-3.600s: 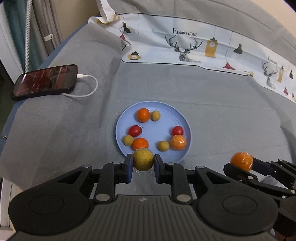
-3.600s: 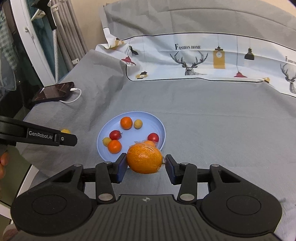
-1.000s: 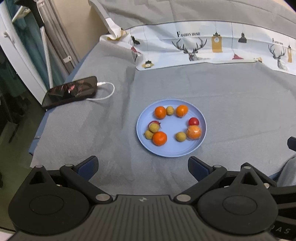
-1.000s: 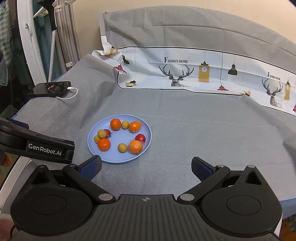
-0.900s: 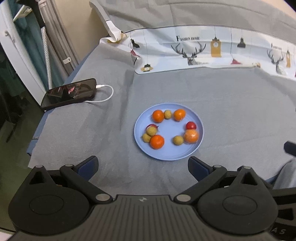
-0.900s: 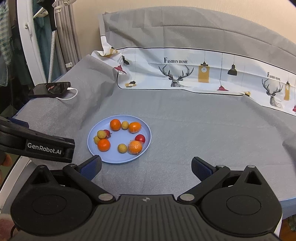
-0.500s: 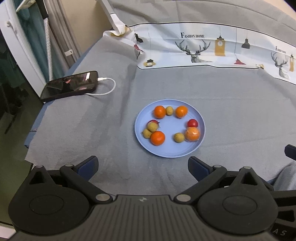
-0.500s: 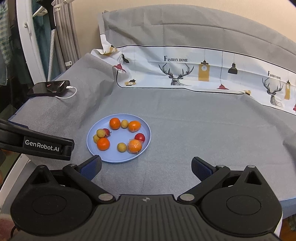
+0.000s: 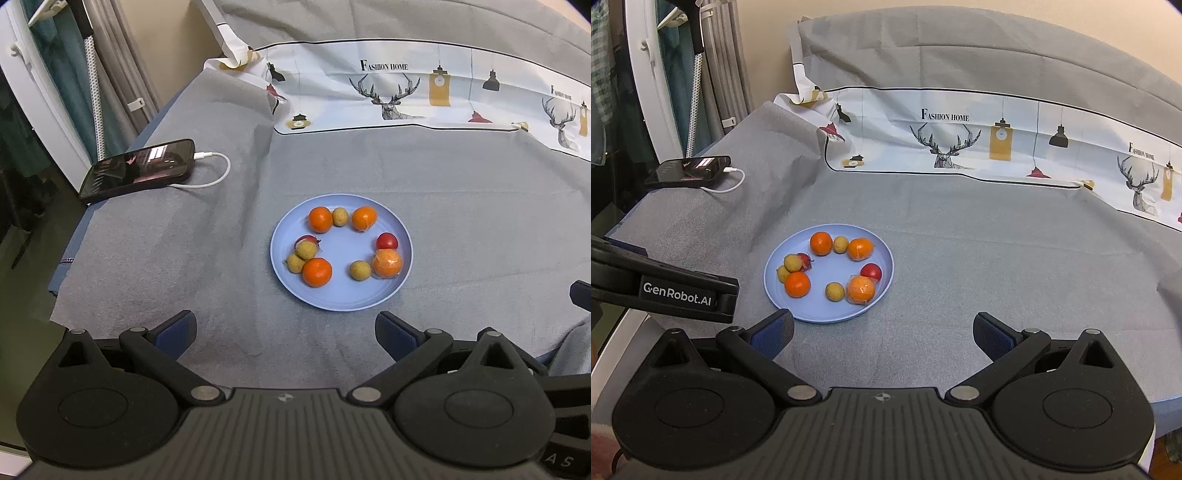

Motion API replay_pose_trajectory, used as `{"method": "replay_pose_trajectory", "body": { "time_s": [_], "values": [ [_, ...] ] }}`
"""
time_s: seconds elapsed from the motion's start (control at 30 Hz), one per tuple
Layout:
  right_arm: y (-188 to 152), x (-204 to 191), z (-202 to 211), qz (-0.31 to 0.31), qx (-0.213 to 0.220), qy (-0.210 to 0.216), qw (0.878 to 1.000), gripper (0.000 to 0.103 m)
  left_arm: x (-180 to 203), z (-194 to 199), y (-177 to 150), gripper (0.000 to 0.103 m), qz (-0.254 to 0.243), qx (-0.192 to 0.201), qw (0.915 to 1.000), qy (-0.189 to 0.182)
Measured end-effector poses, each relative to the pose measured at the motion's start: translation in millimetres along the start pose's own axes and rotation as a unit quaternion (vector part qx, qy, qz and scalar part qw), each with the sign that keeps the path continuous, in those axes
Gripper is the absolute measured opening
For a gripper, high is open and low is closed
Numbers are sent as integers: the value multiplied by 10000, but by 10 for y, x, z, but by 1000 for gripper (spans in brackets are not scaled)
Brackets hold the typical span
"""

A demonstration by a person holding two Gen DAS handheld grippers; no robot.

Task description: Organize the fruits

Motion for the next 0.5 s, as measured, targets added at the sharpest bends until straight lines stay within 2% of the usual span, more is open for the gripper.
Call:
{"method": "replay_pose_trajectory", "body": {
  "time_s": [0.5],
  "values": [
    [4,-14,-26,33,-10,27,10000,102,0,-32,-4,103,-24,-94,9999,47]
  ]
}}
Point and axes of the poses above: each gripper's, at about its wrist camera, not at the fingertips, and z roughly against the way its jaws point, x to its right, y to its top, the point moved 3 cm from there along -z, roughly the way its jaws point, and after that the axes turned 13 degrees about -z, right-handed, at the moved point
